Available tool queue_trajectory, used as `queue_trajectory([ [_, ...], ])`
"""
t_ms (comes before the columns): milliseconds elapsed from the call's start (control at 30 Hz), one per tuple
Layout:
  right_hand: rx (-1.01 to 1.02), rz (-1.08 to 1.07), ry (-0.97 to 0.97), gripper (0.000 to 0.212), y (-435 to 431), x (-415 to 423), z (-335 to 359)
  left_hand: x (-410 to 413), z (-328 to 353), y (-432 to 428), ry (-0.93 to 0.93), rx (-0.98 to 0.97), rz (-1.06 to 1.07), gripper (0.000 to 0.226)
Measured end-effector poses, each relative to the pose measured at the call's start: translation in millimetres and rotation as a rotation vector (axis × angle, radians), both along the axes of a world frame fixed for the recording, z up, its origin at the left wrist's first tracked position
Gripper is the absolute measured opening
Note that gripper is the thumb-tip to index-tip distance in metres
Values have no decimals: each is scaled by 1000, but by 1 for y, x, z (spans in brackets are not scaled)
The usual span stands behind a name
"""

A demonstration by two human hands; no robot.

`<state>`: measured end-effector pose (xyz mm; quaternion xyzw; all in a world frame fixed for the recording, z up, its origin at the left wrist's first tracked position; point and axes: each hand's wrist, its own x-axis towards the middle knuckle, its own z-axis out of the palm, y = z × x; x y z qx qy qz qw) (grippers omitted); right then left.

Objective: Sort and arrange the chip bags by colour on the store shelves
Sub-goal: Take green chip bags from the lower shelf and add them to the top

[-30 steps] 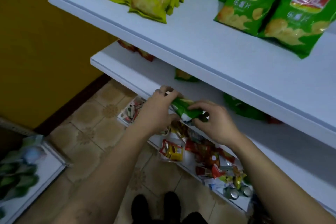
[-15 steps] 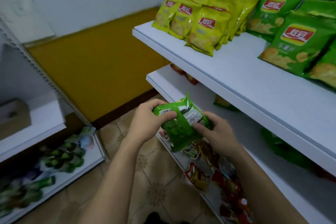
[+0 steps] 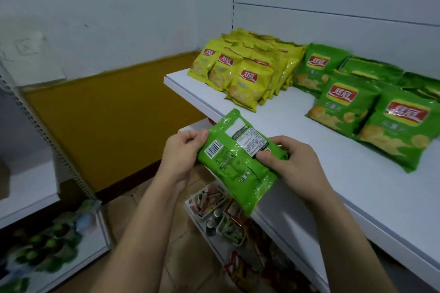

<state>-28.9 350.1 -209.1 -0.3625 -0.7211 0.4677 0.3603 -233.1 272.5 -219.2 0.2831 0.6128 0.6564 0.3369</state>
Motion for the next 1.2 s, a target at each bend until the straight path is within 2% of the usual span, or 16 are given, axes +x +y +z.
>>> queue_trajectory([
  [67,-104,-45,87,16,-1,4,3,9,7,13,-205,14,-13,19],
  [133,-297,-100,241,19,-3,9,5,20,7,20,-199,-14,-57,19],
  [233,-426,-233,387,16,1,21,14,30,5,16,44,49,-135,19],
  [333,-426,-345,422,13,8,35,27,29,4,9,258,191,-378,58],
  [400,-415,-364,390,13,9,40,34,38,10,8,588,168,-457,77],
  [467,-430,-337,363,13,7,42,40,52,18,15,834,188,-391,73],
  [500,-446,-319,357,17,5,42,43,58,19,21,826,232,-339,61],
  [533,-464,-298,364,25,4,44,47,63,21,27,724,275,-292,45],
  [600,-481,-247,421,41,2,51,53,68,23,35,356,290,-218,11],
  [633,-456,-229,431,50,2,56,56,69,25,37,185,264,-197,14],
  [667,-407,-230,411,56,3,61,58,69,24,39,63,219,-191,26],
  [700,-345,-248,370,55,3,66,59,68,23,40,16,176,-202,34],
  [833,-164,-309,233,26,7,70,61,70,19,42,49,91,-243,34],
  [1000,-21,-317,160,16,18,61,67,73,18,55,121,105,-332,26],
  [1100,40,-408,211,4,34,55,70,66,17,67,164,151,-462,38],
  [1200,18,-478,279,7,55,47,74,48,10,90,197,179,-597,66],
])
